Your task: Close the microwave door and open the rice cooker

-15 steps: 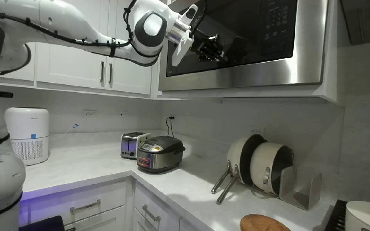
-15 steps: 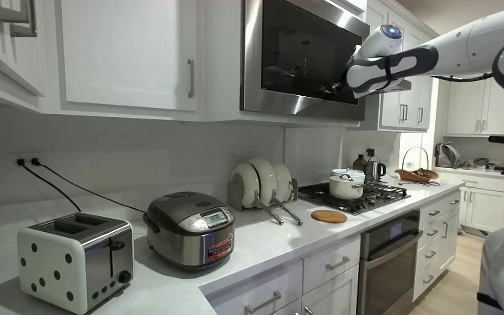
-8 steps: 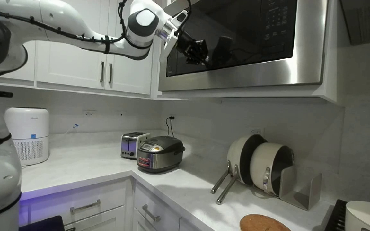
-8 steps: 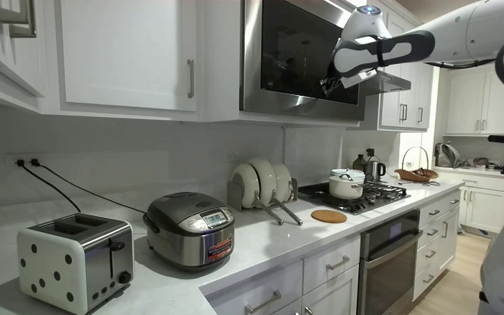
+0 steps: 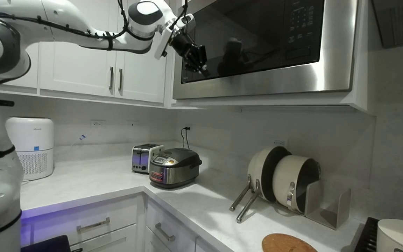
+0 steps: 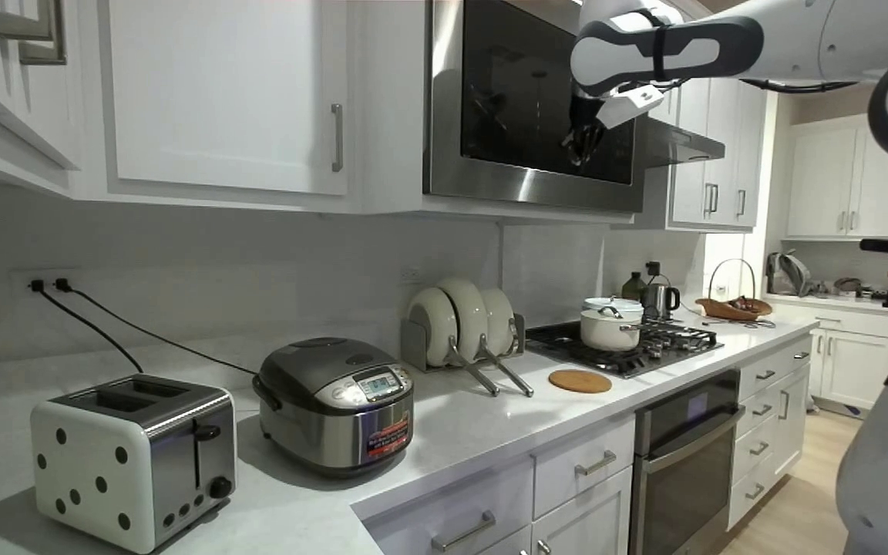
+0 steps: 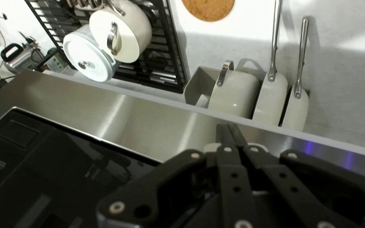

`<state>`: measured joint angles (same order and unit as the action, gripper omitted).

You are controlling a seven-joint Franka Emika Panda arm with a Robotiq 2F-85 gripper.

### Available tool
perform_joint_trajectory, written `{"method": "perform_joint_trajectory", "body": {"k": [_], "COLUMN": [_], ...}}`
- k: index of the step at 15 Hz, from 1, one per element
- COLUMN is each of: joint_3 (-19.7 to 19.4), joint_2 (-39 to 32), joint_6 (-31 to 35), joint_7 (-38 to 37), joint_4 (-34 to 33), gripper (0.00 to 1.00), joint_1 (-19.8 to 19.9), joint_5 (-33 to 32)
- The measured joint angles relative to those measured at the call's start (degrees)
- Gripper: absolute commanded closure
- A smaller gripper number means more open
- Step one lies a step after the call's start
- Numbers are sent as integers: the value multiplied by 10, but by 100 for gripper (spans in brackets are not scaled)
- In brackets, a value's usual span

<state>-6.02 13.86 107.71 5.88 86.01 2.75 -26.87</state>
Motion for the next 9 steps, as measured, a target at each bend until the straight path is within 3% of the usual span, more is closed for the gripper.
{"method": "perform_joint_trajectory", "body": {"k": [4, 5, 9], "joint_3": [34, 44, 83], "joint_2": [-6, -8, -13], "joint_6": [-108, -132, -227], "joint_7": [4, 4, 2], "joint_4": [-33, -41, -70], "gripper": [100, 80, 50], "joint_1": [-2, -2, -9], "joint_5": [0, 0, 0]}}
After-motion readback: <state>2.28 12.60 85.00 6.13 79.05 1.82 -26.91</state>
